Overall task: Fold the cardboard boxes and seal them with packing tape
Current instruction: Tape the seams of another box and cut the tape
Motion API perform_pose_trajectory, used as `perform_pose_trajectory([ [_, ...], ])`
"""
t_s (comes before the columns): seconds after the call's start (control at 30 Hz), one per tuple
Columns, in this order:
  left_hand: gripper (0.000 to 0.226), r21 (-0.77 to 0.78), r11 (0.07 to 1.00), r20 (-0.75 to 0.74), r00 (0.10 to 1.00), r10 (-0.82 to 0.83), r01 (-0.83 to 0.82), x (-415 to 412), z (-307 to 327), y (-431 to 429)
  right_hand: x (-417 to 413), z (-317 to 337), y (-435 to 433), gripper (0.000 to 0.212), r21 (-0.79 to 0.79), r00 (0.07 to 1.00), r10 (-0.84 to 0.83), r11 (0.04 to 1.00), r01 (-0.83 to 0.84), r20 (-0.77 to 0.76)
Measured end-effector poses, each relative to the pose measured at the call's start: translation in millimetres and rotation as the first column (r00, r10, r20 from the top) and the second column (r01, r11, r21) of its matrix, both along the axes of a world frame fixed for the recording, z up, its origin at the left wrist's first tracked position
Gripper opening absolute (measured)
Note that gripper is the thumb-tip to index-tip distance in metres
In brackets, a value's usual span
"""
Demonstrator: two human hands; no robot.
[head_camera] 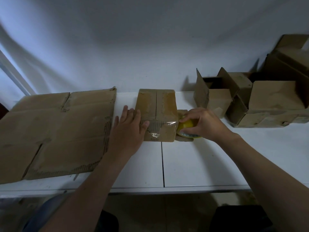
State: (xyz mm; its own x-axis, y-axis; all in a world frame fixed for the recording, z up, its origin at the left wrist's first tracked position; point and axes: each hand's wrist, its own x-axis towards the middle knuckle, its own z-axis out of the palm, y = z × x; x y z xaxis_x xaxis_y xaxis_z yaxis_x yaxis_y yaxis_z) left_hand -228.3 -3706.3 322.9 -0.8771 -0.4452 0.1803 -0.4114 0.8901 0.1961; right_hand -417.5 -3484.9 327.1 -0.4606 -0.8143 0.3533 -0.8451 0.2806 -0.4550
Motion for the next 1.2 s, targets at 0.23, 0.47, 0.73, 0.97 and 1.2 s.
perform_pose_trajectory([
  [0.23,0.085,-0.166,0.977,-0.010,0.990,-0.139,0.135,-9,-4,20,-1,0,-4,0.033,0.004,0.996,0.051,0.999,-0.051,-0.071],
  [0.47,0.054,-0.189,0.912,-0.098,0.917,-0.387,0.365,-37,-9,41,-6,-4,-8,0.027,-0.015,0.984,0.119,0.992,-0.122,-0.130],
  [0.73,0.024,0.227,0.912,-0.309,0.914,-0.265,0.341,-69,4,30,-4,-5,-8,0.033,0.022,0.990,0.132,0.991,-0.131,-0.057],
  [0.97,0.022,0.221,0.889,-0.258,0.903,-0.344,0.402,-67,10,16,13,-10,-25,0.057,-0.081,0.978,-0.148,0.987,0.138,-0.144],
  [1.2,0.077,0.382,0.907,-0.295,0.954,-0.061,0.177,-44,8,-26,9,-14,-35,0.056,-0.179,0.944,-0.158,0.978,0.110,-0.288],
])
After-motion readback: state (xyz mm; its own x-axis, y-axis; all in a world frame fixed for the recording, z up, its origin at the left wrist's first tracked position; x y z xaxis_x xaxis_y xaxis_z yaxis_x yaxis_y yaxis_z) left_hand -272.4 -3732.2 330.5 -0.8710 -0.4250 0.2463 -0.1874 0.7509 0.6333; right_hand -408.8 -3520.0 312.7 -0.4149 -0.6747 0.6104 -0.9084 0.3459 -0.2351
